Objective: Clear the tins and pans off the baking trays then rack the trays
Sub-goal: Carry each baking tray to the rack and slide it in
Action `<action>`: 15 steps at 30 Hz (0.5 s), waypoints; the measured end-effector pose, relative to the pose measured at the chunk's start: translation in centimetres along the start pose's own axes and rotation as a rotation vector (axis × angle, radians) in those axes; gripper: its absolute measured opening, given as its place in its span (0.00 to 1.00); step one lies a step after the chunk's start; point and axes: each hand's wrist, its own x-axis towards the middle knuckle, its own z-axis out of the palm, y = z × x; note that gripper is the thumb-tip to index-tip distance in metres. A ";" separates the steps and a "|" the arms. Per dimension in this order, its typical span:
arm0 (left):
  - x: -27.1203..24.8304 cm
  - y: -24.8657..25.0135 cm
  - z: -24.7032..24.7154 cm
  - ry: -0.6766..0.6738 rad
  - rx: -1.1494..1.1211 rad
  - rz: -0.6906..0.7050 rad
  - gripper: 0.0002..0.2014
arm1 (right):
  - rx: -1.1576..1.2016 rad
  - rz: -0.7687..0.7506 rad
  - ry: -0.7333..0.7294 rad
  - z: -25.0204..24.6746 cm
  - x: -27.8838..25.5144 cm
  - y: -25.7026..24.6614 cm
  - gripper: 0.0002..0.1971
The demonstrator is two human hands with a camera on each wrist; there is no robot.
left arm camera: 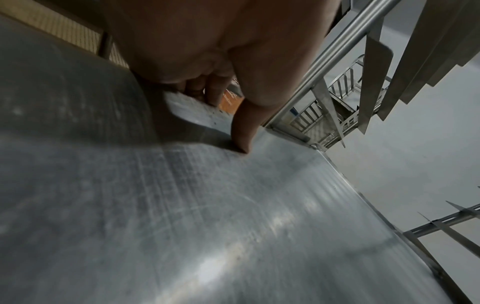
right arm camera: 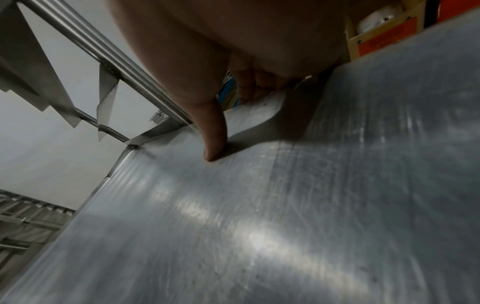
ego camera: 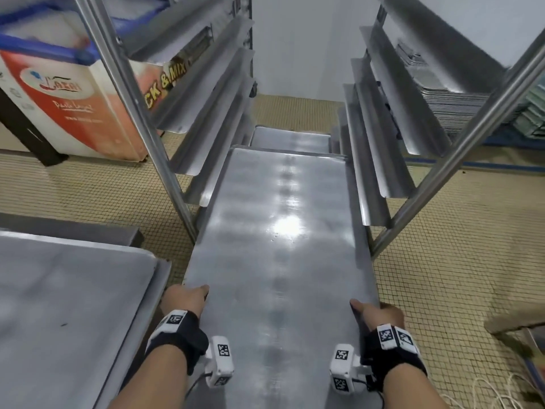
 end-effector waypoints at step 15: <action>9.8 9.5 2.5 -0.050 0.032 0.018 0.22 | -0.082 -0.104 0.069 6.0 6.9 -9.2 0.30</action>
